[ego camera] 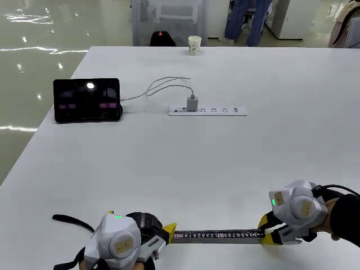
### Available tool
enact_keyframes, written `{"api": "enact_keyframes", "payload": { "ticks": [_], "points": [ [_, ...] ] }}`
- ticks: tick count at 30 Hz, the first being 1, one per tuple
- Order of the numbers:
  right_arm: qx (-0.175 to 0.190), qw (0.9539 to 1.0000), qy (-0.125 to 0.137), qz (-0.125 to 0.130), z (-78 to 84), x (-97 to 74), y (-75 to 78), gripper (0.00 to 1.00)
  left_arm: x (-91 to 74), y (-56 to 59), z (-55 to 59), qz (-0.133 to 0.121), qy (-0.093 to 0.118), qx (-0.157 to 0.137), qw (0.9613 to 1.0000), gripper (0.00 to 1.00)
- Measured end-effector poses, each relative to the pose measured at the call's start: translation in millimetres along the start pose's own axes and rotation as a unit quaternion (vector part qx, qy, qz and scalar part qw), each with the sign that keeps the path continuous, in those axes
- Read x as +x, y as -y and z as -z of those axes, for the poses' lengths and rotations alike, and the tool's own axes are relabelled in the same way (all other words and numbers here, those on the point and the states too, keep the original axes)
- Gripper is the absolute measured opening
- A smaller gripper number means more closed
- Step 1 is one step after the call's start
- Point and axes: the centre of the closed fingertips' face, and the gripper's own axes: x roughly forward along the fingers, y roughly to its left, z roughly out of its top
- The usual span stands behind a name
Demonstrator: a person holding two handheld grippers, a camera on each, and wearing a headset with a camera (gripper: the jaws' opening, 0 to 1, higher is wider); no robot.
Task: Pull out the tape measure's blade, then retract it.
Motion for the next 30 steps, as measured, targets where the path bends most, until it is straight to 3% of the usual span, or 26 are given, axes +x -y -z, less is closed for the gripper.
{"api": "enact_keyframes", "payload": {
  "ticks": [9, 10, 12, 30],
  "points": [
    [0.015, 0.9999, -0.005, 0.003, 0.5, 0.0, 0.6, 0.12, -0.8, 3.2, 5.1, 0.009, -0.016, -0.008, 0.9998, 0.69],
    [0.029, 0.9996, -0.002, 0.002, 0.6, 0.0, 0.9, 0.12, -0.7, 4.6, 7.1, 0.012, -0.022, -0.009, 0.9996, 0.67],
    [0.036, 0.9993, 0.004, -0.005, 0.9, -0.7, 2.2, 0.11, -0.8, 0.4, 8.8, 0.003, -0.028, -0.005, 0.9996, 0.64],
    [0.04, 0.9992, 0.009, -0.005, -1.6, 0.5, 2.9, 0.1, -2.3, 1.4, 7.3, 0.01, -0.023, -0.003, 0.9997, 0.61]
  ]
}}
